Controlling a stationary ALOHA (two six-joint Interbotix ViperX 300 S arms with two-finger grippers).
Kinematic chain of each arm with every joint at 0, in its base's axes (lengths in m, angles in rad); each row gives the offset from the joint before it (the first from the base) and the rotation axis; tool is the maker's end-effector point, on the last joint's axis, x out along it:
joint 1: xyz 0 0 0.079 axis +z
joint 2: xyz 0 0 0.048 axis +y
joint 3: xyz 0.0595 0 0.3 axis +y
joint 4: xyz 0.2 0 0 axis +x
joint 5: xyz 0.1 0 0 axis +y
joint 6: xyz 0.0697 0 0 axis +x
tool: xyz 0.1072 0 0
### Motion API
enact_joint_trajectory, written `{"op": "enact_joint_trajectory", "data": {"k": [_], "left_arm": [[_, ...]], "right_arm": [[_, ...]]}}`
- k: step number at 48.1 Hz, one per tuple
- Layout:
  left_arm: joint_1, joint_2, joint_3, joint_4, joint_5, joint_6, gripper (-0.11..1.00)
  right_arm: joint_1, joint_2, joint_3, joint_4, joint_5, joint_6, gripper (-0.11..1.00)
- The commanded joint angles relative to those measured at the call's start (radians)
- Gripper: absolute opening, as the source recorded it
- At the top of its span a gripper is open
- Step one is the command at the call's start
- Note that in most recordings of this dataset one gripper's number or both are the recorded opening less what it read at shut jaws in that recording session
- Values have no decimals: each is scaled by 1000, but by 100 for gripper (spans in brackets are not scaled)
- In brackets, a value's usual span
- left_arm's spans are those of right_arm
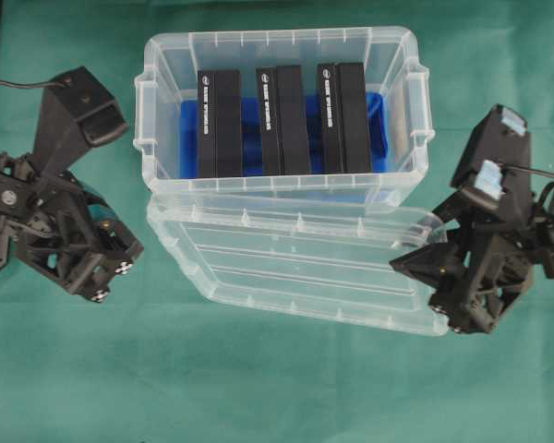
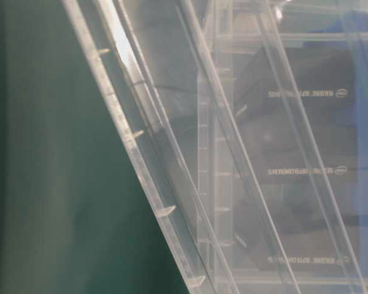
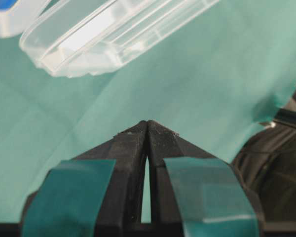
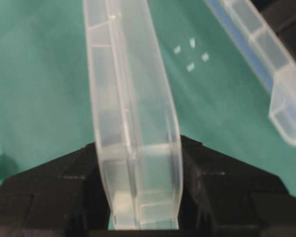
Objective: Clamp the lid of the box with both arms, then lift and open it.
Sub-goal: 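Lower the lid onto the table in front of the box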
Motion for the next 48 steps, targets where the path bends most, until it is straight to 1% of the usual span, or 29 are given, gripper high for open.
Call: {"op": "enact_joint_trajectory", "data": {"k": [1,10,17,20,24,32,41,44,48], "left_arm": [[-5,-34,0,5,-38,31,0],[-5,-89,34,5,-127,144,0],[-5,-129,57,5,-196,278,0],[-5,-140,63,5,-225,331,0],[3,-150,67,5,-250,400,0],[28,-161,71,5,-261,499,0],[66,-183,81,0,-295,568,0],[77,-195,86,0,-311,586,0],[87,-209,91,0,-325,598,0]], "right_arm": [[9,-31,-29,-21,0,-32,33],[17,-49,-26,-25,-15,-166,33],[28,-48,-29,-25,-51,-279,33],[29,-48,-29,-21,-72,-318,32],[29,-48,-29,-25,-81,-342,32],[28,-48,-29,-49,-81,-393,32],[20,-48,-29,-126,-69,-402,32],[20,-49,-29,-152,-58,-402,32],[18,-49,-29,-175,-41,-402,32]]}}
